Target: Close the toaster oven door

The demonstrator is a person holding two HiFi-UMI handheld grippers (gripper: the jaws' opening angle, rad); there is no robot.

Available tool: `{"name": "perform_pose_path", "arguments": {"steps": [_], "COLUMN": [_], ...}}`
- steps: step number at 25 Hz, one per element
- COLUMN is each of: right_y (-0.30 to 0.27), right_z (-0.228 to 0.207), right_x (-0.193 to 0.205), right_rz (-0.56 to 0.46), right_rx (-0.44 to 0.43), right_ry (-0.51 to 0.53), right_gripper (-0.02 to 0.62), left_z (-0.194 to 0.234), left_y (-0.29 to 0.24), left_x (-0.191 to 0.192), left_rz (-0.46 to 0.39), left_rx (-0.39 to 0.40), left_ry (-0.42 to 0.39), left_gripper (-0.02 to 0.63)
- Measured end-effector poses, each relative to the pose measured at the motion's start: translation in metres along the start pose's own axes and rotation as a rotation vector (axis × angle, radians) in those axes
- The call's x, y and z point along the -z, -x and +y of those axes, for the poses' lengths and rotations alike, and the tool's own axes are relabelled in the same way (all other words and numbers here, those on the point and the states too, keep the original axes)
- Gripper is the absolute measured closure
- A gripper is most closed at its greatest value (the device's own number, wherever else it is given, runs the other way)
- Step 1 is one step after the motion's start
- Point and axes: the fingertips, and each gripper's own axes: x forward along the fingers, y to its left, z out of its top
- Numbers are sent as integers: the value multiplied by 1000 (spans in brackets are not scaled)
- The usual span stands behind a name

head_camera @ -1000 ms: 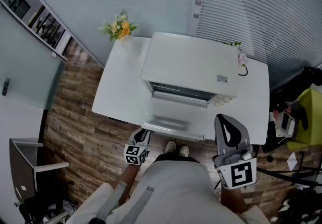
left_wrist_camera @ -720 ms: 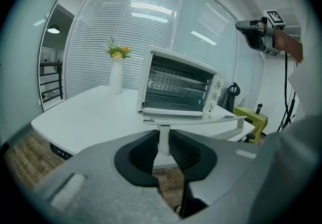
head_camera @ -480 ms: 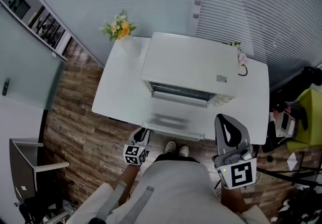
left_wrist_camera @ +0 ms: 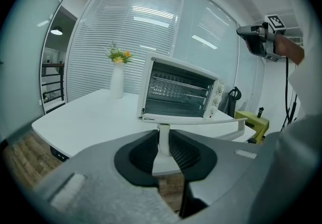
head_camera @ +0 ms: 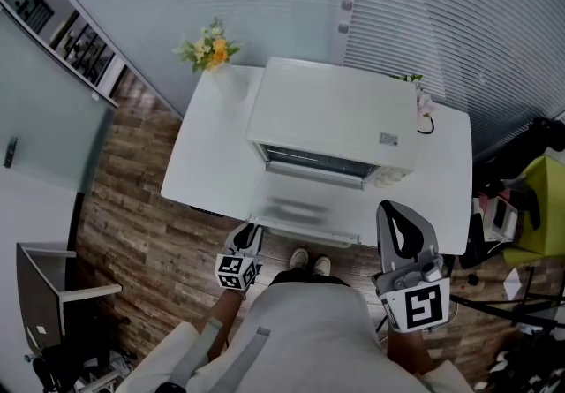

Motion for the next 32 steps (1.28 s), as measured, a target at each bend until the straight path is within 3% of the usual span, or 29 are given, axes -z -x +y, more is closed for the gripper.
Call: {"name": "perform_pose_path", "arguments": {"steps": [32], "right_y": [5], "right_z": [-5], "right_x": [0], "right_rz": [-10], "right_rx": [14], "right_ry": [-12], "right_gripper": [592], "left_z": [-3], "left_y": [1], "left_x": [-38], "left_rz": [-85], "left_rx": [-3], "left_ry": [23], "left_gripper": [531]}}
